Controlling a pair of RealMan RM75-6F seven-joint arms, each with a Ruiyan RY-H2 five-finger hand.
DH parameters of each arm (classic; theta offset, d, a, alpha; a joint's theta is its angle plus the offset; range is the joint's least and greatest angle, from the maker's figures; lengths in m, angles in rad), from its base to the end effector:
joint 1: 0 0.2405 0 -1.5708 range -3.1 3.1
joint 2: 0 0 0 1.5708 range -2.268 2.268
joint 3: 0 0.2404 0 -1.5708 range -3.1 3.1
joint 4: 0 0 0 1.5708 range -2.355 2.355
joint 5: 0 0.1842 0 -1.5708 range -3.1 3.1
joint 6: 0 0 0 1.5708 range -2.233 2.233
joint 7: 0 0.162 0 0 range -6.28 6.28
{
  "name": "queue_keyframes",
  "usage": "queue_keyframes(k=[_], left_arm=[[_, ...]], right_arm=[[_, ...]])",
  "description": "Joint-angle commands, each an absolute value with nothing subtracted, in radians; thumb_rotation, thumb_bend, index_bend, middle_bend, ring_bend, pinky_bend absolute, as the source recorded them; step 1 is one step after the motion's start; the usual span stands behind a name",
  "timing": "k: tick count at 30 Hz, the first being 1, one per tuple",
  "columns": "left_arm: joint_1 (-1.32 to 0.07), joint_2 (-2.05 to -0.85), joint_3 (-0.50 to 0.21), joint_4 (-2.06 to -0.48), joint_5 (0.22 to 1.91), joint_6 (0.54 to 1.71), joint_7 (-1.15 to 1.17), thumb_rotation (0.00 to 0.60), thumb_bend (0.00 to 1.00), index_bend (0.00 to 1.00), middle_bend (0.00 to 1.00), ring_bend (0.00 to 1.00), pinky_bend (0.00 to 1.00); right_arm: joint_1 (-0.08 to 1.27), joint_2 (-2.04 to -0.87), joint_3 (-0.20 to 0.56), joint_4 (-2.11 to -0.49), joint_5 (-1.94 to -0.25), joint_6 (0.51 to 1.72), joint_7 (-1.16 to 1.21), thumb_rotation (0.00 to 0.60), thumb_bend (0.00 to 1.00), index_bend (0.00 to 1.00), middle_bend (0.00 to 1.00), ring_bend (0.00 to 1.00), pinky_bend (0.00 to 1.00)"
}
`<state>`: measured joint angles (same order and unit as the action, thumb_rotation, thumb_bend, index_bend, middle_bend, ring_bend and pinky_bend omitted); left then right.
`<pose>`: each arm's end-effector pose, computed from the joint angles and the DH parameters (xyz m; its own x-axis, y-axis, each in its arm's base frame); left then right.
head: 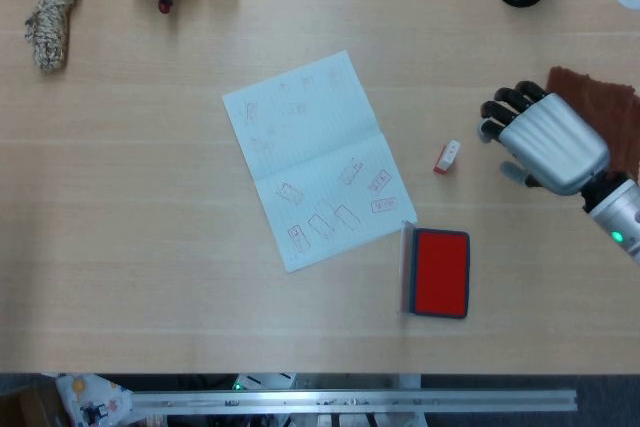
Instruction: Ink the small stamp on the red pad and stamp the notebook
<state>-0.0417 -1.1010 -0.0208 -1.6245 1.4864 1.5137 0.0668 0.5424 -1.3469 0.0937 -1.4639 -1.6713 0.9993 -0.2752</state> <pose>-0.2963 0.1777 0.1809 0.4609 0.0224 0.8872 0.8861 0.0437 -0.4614 -0.1799 -0.2957 0.0459 0.7095 -0.0586 0.7022 -0.5871 -0.6003 0.5431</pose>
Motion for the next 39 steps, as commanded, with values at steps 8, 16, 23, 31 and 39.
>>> queue_keyframes(k=[8, 16, 23, 31, 39], left_arm=[[-0.048, -1.101, -0.023, -1.624, 1.474, 1.493, 0.073, 0.600, 0.26, 0.21, 0.20, 0.19, 0.15], [-0.053, -1.103, -0.029, -1.628, 1.462, 1.482, 0.082, 0.600, 0.26, 0.21, 0.20, 0.19, 0.15], [-0.053, -1.106, -0.031, -1.626, 1.455, 1.481, 0.085, 0.600, 0.26, 0.21, 0.20, 0.19, 0.15], [-0.051, -1.106, -0.030, -1.624, 1.454, 1.481, 0.078, 0.600, 0.26, 0.21, 0.20, 0.19, 0.15], [-0.048, -1.109, -0.030, -1.616, 1.452, 1.482, 0.069, 0.600, 0.26, 0.21, 0.20, 0.19, 0.15]], right_arm=[[0.624, -1.471, 0.089, -1.332, -1.618, 0.914, -0.290, 0.600, 0.20, 0.47, 0.35, 0.26, 0.29], [0.668, -1.538, 0.082, -1.249, -1.592, 0.878, -0.281, 0.600, 0.20, 0.47, 0.35, 0.26, 0.29], [0.691, -1.575, 0.069, -1.205, -1.576, 0.859, -0.281, 0.600, 0.20, 0.47, 0.35, 0.26, 0.29], [0.712, -1.603, 0.058, -1.175, -1.557, 0.844, -0.287, 0.600, 0.21, 0.47, 0.35, 0.26, 0.29], [0.724, -1.621, 0.046, -1.152, -1.540, 0.834, -0.286, 0.600, 0.25, 0.47, 0.36, 0.26, 0.29]])
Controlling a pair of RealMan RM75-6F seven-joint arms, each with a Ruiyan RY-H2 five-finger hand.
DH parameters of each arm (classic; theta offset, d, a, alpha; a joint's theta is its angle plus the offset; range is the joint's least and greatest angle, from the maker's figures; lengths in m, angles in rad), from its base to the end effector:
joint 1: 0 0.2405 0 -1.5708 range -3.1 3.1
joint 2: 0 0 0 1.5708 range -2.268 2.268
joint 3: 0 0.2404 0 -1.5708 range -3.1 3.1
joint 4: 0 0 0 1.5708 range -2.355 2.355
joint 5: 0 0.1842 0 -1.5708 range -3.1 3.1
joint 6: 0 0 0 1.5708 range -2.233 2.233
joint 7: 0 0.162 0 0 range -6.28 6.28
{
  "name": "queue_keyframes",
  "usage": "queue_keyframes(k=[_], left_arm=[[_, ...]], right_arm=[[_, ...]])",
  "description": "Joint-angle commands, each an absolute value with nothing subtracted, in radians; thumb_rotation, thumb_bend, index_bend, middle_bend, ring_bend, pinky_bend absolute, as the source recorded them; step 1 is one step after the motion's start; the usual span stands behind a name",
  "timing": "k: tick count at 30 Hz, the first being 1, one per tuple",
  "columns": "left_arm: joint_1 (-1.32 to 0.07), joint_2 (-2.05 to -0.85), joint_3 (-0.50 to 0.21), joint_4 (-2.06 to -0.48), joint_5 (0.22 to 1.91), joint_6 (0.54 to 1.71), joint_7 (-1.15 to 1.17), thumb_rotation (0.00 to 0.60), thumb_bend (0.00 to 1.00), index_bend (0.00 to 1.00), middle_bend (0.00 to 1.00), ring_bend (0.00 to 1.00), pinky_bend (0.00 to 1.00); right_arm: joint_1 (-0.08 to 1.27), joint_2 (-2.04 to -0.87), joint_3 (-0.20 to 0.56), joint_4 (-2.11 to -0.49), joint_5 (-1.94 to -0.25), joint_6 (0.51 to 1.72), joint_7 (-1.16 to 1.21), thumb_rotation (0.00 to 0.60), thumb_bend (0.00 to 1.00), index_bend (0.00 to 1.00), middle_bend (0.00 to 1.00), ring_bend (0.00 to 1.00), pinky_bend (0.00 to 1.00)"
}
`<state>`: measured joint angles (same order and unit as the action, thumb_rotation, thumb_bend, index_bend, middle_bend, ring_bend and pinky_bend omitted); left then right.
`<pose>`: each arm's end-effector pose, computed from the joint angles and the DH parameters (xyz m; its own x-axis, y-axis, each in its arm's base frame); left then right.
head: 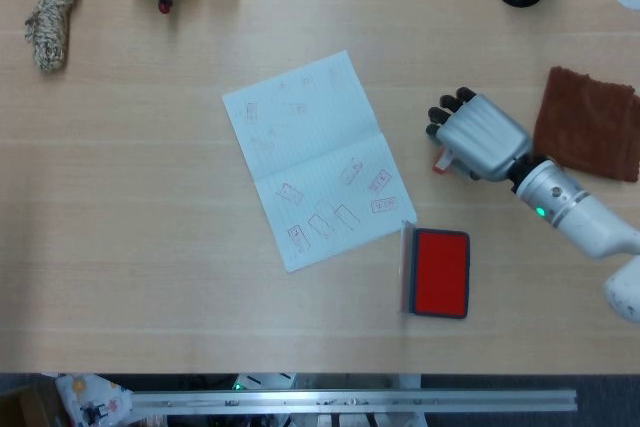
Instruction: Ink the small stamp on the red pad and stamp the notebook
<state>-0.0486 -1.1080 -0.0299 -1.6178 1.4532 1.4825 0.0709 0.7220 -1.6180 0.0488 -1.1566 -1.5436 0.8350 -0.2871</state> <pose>-0.3020 0.1810 0.1783 0.4600 0.0436 0.8869 0.8842 0.0686 -0.4620 -0.1738 -0.3301 -0.0369 0.7887 -0.1367 0.5994 -0.5294 -0.6467 0.5491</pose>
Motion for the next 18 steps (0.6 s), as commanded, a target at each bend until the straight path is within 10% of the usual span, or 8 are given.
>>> queue_keyframes(k=[1, 18], left_arm=[[-0.048, -1.109, -0.030, -1.614, 1.452, 1.482, 0.068, 0.600, 0.26, 0.21, 0.20, 0.19, 0.15], [-0.052, -1.113, -0.033, -1.609, 1.447, 1.475, 0.067, 0.600, 0.26, 0.21, 0.19, 0.19, 0.15]], right_arm=[[0.725, -1.623, 0.045, -1.150, -1.539, 0.833, -0.285, 0.600, 0.25, 0.47, 0.36, 0.26, 0.29], [0.739, -1.641, 0.028, -1.120, -1.528, 0.840, -0.247, 0.600, 0.30, 0.51, 0.38, 0.26, 0.29]])
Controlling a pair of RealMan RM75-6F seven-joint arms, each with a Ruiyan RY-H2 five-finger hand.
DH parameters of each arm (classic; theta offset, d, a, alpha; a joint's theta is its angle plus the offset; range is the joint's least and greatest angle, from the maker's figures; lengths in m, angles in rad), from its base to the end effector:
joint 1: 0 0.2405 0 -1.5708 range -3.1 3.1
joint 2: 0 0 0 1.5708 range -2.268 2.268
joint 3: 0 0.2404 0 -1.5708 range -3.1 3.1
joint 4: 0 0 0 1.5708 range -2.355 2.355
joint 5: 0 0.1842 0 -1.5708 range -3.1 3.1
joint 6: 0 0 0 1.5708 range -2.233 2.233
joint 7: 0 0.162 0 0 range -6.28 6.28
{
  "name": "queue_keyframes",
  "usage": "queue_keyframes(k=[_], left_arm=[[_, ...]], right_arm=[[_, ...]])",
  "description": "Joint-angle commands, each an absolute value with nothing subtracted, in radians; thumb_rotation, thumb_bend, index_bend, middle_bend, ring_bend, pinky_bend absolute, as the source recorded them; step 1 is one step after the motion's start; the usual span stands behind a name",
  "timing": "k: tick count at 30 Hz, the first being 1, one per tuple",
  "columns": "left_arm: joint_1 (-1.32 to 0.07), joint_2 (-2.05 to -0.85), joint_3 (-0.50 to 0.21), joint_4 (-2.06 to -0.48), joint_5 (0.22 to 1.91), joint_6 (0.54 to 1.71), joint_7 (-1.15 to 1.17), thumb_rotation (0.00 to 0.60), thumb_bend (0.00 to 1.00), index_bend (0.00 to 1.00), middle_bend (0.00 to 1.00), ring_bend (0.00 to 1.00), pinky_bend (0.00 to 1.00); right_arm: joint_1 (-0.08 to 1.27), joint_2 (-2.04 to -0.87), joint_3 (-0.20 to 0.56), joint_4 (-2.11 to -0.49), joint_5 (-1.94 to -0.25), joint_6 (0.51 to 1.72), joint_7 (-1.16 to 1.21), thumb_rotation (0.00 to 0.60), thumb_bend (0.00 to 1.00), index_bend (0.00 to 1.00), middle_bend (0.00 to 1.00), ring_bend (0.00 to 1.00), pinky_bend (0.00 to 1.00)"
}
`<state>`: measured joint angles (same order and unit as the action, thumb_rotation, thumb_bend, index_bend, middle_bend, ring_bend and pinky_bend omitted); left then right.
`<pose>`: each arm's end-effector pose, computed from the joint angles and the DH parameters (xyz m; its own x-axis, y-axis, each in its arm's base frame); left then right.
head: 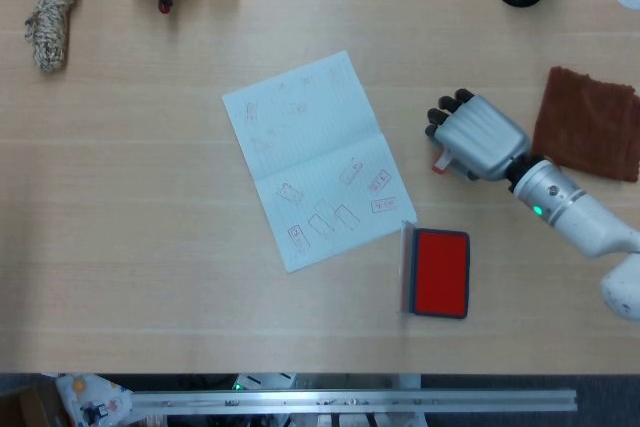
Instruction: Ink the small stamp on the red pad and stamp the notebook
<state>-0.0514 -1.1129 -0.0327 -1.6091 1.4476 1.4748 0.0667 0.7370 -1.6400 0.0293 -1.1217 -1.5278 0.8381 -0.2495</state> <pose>-0.3038 0.1823 0.1772 0.4586 0.0470 0.8874 0.8846 0.0718 -0.4609 -0.1757 -0.3322 -0.0423 0.7786 -0.1599 0.6069 -0.5492 -0.6416 0.5355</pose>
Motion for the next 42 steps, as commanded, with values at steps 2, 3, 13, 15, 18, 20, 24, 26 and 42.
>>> queue_keyframes(k=[2, 3, 13, 15, 18, 20, 24, 26, 42], left_arm=[[-0.051, -1.113, -0.033, -1.609, 1.446, 1.474, 0.067, 0.600, 0.26, 0.21, 0.19, 0.19, 0.15], [-0.052, -1.113, -0.033, -1.609, 1.446, 1.474, 0.067, 0.600, 0.26, 0.21, 0.19, 0.19, 0.15], [-0.052, -1.114, -0.033, -1.605, 1.443, 1.469, 0.064, 0.600, 0.26, 0.21, 0.19, 0.19, 0.15], [-0.052, -1.113, -0.033, -1.605, 1.443, 1.470, 0.062, 0.600, 0.26, 0.21, 0.19, 0.19, 0.15], [-0.050, -1.109, -0.034, -1.607, 1.442, 1.473, 0.058, 0.600, 0.26, 0.21, 0.19, 0.19, 0.15], [-0.050, -1.106, -0.035, -1.610, 1.442, 1.474, 0.058, 0.600, 0.26, 0.21, 0.19, 0.19, 0.15], [-0.051, -1.103, -0.035, -1.618, 1.447, 1.476, 0.061, 0.600, 0.26, 0.21, 0.19, 0.19, 0.15], [-0.052, -1.102, -0.033, -1.622, 1.450, 1.474, 0.065, 0.600, 0.26, 0.21, 0.19, 0.19, 0.15], [-0.051, -1.102, -0.024, -1.641, 1.466, 1.479, 0.084, 0.600, 0.26, 0.21, 0.19, 0.19, 0.15]], right_arm=[[0.739, -1.641, 0.028, -1.119, -1.528, 0.843, -0.243, 0.600, 0.30, 0.51, 0.39, 0.26, 0.29], [0.740, -1.641, 0.028, -1.119, -1.527, 0.844, -0.241, 0.600, 0.30, 0.51, 0.39, 0.26, 0.29], [0.744, -1.639, 0.028, -1.122, -1.510, 0.840, -0.236, 0.600, 0.34, 0.57, 0.41, 0.29, 0.29], [0.742, -1.632, 0.028, -1.135, -1.509, 0.846, -0.228, 0.600, 0.34, 0.58, 0.41, 0.29, 0.29], [0.738, -1.595, 0.023, -1.194, -1.522, 0.867, -0.212, 0.600, 0.36, 0.64, 0.44, 0.31, 0.29], [0.735, -1.561, 0.015, -1.244, -1.535, 0.879, -0.200, 0.600, 0.37, 0.66, 0.46, 0.32, 0.29], [0.722, -1.467, -0.011, -1.375, -1.566, 0.904, -0.189, 0.600, 0.37, 0.68, 0.48, 0.32, 0.30], [0.717, -1.426, -0.027, -1.428, -1.576, 0.905, -0.195, 0.600, 0.37, 0.69, 0.49, 0.33, 0.32], [0.676, -1.374, -0.123, -1.538, -1.699, 0.940, -0.289, 0.600, 0.37, 0.70, 0.53, 0.34, 0.33]])
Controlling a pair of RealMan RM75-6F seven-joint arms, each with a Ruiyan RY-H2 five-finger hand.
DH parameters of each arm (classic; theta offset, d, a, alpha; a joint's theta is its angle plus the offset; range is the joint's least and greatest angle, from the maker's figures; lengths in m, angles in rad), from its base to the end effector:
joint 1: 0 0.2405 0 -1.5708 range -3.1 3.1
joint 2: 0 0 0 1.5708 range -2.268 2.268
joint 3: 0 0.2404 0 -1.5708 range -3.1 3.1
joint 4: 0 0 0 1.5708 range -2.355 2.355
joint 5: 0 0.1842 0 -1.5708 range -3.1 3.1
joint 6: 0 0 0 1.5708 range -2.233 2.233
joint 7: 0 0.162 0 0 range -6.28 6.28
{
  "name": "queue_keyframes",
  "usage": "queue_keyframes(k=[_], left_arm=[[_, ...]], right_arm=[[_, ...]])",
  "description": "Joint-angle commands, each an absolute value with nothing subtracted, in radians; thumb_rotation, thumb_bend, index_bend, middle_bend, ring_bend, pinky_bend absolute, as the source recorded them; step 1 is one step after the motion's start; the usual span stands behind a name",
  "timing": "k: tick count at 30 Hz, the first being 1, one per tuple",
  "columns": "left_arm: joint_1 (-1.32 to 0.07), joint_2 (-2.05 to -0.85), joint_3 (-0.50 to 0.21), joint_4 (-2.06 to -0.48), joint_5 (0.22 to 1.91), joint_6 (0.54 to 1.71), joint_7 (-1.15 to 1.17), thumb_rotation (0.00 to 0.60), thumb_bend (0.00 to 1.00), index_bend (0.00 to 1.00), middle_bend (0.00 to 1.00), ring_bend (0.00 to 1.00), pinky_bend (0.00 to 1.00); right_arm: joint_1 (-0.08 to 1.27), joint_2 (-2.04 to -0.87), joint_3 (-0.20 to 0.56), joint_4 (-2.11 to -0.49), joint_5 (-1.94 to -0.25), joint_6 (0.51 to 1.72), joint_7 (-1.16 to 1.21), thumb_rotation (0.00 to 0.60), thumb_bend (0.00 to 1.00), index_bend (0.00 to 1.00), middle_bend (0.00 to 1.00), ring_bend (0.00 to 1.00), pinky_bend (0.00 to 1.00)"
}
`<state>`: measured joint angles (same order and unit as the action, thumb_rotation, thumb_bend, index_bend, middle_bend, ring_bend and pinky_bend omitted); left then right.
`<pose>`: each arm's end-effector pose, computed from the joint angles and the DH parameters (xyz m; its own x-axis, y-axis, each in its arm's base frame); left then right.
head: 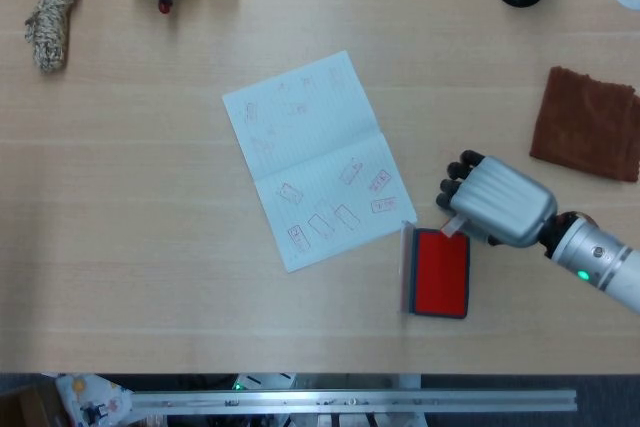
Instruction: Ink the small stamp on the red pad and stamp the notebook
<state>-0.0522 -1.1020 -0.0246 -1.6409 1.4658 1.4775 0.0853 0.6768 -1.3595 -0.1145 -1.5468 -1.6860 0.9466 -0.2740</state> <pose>-0.2966 0.1810 0.1756 0.4586 0.0529 0.8871 0.8859 0.0507 -0.4610 -0.1633 -0.2567 0.0034 0.7678 -0.1690 0.6180 -0.4926 -0.7725 0.4008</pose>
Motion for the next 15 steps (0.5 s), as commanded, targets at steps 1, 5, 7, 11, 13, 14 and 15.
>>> queue_keyframes(k=[1, 5, 7, 11, 13, 14, 15], left_arm=[[-0.050, -1.101, -0.024, -1.640, 1.465, 1.479, 0.082, 0.600, 0.26, 0.21, 0.19, 0.19, 0.15], [-0.046, -1.101, -0.022, -1.636, 1.465, 1.482, 0.073, 0.600, 0.26, 0.21, 0.19, 0.19, 0.15], [-0.044, -1.101, -0.022, -1.632, 1.464, 1.484, 0.066, 0.600, 0.26, 0.21, 0.19, 0.19, 0.15], [-0.043, -1.106, -0.021, -1.621, 1.459, 1.480, 0.057, 0.600, 0.26, 0.21, 0.19, 0.19, 0.15], [-0.044, -1.107, -0.020, -1.618, 1.459, 1.477, 0.055, 0.600, 0.26, 0.21, 0.19, 0.19, 0.15], [-0.045, -1.108, -0.020, -1.617, 1.460, 1.476, 0.055, 0.600, 0.26, 0.21, 0.19, 0.19, 0.15], [-0.045, -1.108, -0.020, -1.617, 1.462, 1.475, 0.054, 0.600, 0.26, 0.21, 0.19, 0.19, 0.15]], right_arm=[[0.677, -1.380, -0.125, -1.535, -1.704, 0.937, -0.296, 0.600, 0.37, 0.70, 0.53, 0.34, 0.34], [0.682, -1.398, -0.129, -1.526, -1.716, 0.923, -0.315, 0.600, 0.37, 0.71, 0.54, 0.36, 0.35], [0.683, -1.402, -0.132, -1.522, -1.724, 0.920, -0.324, 0.600, 0.37, 0.71, 0.55, 0.37, 0.35], [0.681, -1.413, -0.142, -1.508, -1.746, 0.925, -0.338, 0.600, 0.38, 0.72, 0.56, 0.38, 0.35], [0.679, -1.422, -0.147, -1.498, -1.756, 0.927, -0.348, 0.600, 0.38, 0.72, 0.56, 0.38, 0.35], [0.678, -1.426, -0.148, -1.493, -1.761, 0.928, -0.354, 0.600, 0.39, 0.73, 0.57, 0.39, 0.35], [0.677, -1.431, -0.150, -1.488, -1.763, 0.929, -0.358, 0.600, 0.39, 0.73, 0.57, 0.39, 0.35]])
